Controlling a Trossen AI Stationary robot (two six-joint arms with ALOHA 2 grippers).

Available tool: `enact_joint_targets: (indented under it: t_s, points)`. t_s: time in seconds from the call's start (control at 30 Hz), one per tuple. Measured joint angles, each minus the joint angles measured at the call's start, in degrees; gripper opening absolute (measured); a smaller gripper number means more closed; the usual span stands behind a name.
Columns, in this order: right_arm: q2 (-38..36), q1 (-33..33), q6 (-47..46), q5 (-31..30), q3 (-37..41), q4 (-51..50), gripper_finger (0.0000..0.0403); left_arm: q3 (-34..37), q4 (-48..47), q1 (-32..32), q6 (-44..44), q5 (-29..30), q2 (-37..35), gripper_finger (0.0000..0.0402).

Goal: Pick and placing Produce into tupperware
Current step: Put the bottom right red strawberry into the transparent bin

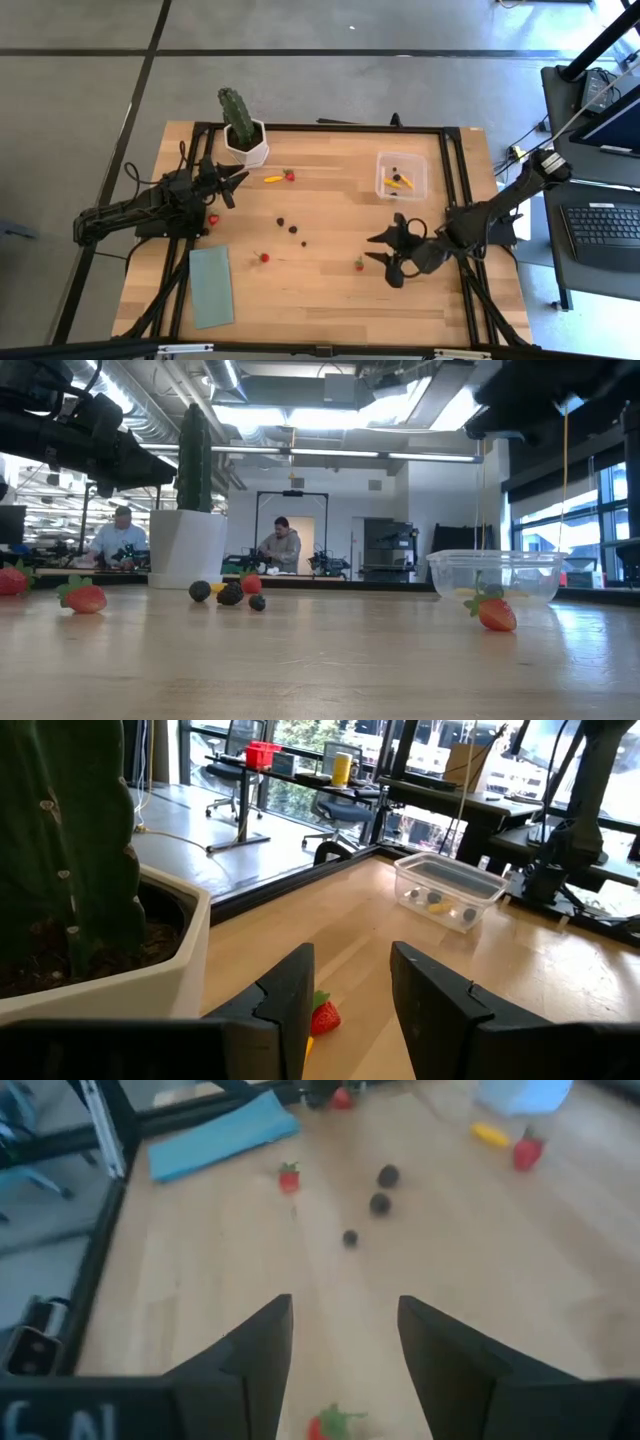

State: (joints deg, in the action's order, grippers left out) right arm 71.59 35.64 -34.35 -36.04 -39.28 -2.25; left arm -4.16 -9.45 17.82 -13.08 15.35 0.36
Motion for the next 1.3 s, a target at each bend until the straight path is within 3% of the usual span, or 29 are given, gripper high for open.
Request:
enact_joint_targets:
  t_s: [0.17,0.33,0.63,1.0,1.13,1.3]
  points:
    - [0.0,0.5,-8.8,0.1,6.8,8.8,0.0185,0.0,0.0,0.0,-0.3,0.0,0.0,0.0126]
    - [0.0,0.4,-17.7,0.2,9.2,10.3,0.0185,0.0,0.0,0.0,-0.3,0.0,0.0,0.0126]
    - [0.0,0.4,-10.4,1.3,9.2,10.3,0.0192,0.0,0.0,0.0,-0.5,0.0,0.0,0.0126]
    - [0.0,0.4,-12.8,1.3,9.2,10.6,0.027,0.0,0.0,0.0,-0.5,0.0,0.0,0.0126]
    - [0.0,0.4,-12.7,1.3,9.2,10.6,0.0274,0.0,0.0,0.0,-0.5,0.0,0.0,0.0126]
    - [0.4,0.4,-5.8,1.2,9.1,10.2,0.0266,0.0,0.0,0.0,-0.5,0.0,0.0,0.0126]
